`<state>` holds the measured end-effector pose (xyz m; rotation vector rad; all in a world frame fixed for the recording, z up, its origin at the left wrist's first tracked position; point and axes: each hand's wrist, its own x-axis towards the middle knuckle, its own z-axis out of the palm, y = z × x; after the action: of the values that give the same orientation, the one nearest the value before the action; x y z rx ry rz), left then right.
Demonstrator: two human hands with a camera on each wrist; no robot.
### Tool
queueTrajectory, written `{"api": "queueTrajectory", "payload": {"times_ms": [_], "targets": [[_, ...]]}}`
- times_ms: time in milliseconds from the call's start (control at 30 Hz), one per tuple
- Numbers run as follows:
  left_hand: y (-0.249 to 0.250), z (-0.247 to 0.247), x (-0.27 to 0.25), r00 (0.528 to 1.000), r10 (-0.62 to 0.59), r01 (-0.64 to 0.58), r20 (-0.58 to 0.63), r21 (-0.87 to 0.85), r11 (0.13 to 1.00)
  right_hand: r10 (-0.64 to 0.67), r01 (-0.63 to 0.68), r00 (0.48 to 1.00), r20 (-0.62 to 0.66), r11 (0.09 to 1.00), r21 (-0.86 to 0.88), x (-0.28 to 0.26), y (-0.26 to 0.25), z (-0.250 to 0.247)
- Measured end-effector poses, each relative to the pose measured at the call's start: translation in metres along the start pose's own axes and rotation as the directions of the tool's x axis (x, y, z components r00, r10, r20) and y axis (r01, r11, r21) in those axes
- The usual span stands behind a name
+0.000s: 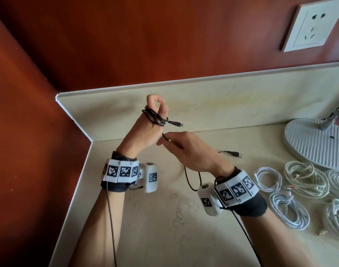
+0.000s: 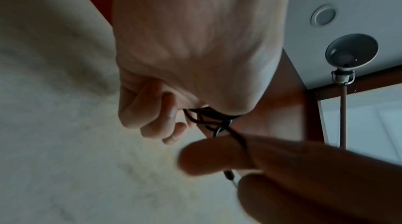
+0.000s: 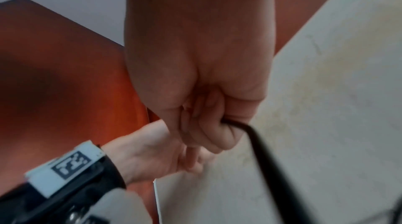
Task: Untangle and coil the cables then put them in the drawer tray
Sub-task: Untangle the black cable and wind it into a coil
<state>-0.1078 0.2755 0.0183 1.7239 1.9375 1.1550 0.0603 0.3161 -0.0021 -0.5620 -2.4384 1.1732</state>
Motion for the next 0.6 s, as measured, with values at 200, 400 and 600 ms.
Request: {"api": "queueTrajectory", "payload": {"times_ms": [200, 400, 600], "targets": [[-0.018, 0.002, 0.001, 0.992, -0.125, 0.122, 0.023, 0.120, 0.985, -0.009, -0.006, 0.996, -0.086, 0.986, -0.167, -0.007, -0.005, -0.017], [-0.010, 0.003, -0.002, 0.960, -0.278, 0.270, -0.023, 0.326, 0.906, 0.075, -0.103, 0.992, -0.099, 0.944, -0.314, -0.007, -0.005, -0.021], [-0.001, 0.015, -0.006, 0.959, -0.283, 0.232, 0.037, 0.474, 0.850, 0.055, -0.184, 0.969, -0.243, 0.814, -0.551, -0.012, -0.010, -0.042]]}}
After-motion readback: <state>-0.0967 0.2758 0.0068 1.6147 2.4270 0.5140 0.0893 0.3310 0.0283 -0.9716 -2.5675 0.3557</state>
